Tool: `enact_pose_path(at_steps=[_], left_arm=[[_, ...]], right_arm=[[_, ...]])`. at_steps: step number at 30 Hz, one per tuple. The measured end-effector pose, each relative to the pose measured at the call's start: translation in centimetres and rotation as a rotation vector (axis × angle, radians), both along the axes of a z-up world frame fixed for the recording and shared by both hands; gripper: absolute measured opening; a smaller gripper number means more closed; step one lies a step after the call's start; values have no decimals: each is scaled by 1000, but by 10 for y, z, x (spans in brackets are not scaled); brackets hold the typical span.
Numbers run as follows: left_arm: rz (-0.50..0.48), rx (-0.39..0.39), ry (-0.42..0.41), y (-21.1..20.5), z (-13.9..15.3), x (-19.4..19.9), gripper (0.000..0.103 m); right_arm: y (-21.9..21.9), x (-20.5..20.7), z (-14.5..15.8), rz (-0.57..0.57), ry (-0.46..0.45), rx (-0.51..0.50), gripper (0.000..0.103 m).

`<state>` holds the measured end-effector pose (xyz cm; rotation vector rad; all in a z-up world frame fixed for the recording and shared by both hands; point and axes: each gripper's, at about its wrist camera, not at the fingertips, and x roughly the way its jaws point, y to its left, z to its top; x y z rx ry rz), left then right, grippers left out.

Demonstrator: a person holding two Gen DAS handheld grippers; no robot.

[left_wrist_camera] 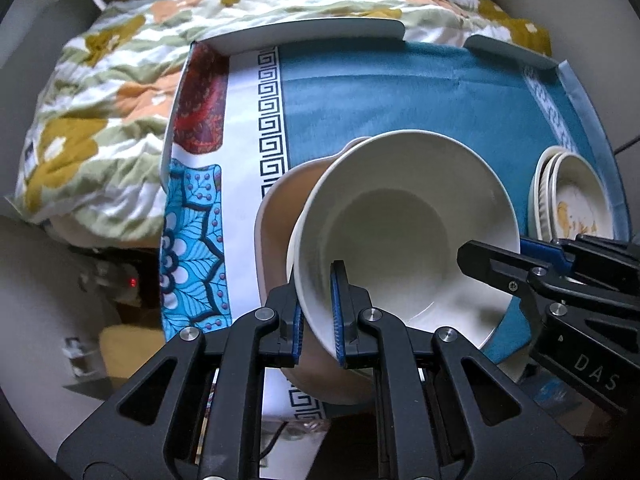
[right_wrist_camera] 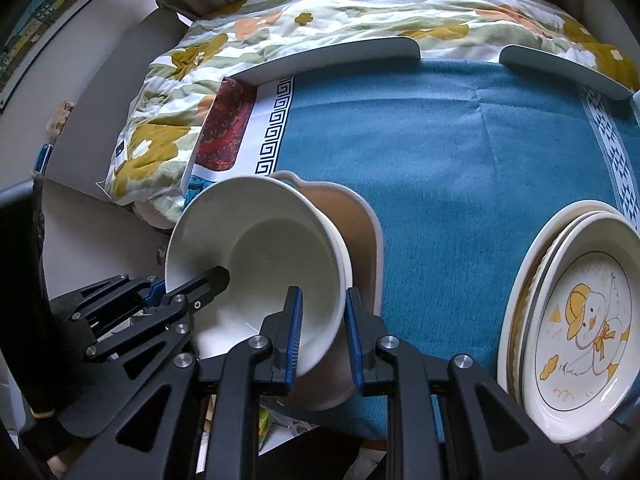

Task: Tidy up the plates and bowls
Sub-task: 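Carry the white bowl with both tools and lower it into the cream bowl, then open both tools and withdraw from the nested bowls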

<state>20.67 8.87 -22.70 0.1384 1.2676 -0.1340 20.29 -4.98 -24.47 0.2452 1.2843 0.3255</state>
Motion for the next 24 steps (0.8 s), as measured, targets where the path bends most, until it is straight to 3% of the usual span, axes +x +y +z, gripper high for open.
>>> enact_pose_path(at_steps=[8,13,24], left_arm=[[-53,149,-24,-15,-1,-3,13],[-45,168,-17,-13,-4,-3,13],[-21,84,-32,-2,10,-12,13]], right_arm=[[-3,-3,-1,-10,4,16,19],[-3,-4,-2,-10,2,18,19],[-6,-9,10,-11,-35,28,19]])
